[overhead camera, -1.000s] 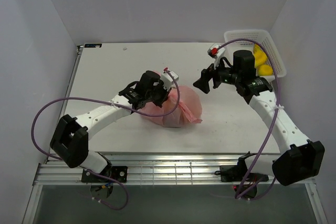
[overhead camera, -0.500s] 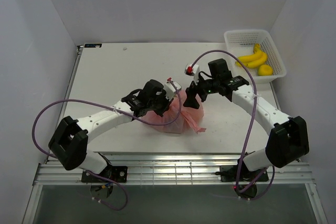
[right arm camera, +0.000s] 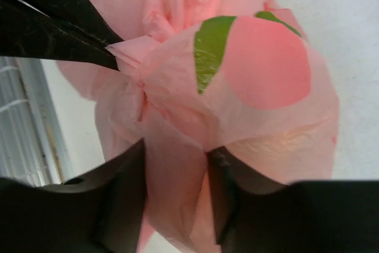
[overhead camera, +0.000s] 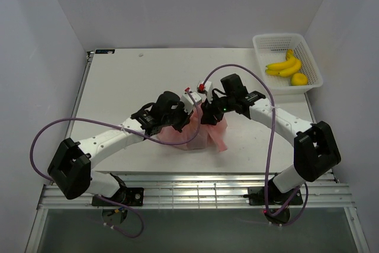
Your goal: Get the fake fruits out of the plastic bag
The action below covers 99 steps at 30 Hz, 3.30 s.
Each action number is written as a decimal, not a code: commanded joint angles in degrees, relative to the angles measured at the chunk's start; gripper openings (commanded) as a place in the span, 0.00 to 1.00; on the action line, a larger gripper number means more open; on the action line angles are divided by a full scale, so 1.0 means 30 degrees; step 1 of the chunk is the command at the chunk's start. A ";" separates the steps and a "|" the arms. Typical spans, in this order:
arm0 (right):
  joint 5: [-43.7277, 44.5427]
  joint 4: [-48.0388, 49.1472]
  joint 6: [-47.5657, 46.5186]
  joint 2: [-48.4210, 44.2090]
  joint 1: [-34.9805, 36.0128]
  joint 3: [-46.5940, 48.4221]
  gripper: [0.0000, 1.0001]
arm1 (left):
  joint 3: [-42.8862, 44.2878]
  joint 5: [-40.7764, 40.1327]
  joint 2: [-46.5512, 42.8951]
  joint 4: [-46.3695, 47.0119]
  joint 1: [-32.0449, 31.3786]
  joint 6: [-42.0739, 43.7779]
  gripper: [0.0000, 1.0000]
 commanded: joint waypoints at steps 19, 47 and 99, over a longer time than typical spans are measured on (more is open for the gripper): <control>-0.0608 0.2797 0.2821 -0.2171 -0.0010 -0.1197 0.08 | -0.0781 -0.0483 -0.0671 0.0892 -0.0177 -0.0464 0.00; 1.4595 0.6195 1.1319 -0.5919 -0.6918 -0.7142 0.08 | -0.8071 -0.4022 -1.1128 0.5959 -0.0119 -0.8312 0.00; 0.9387 -0.3151 1.4747 -1.4533 -0.0216 -0.8461 0.53 | 0.4931 -0.5871 -0.1170 -0.0047 -0.3253 -0.4800 0.83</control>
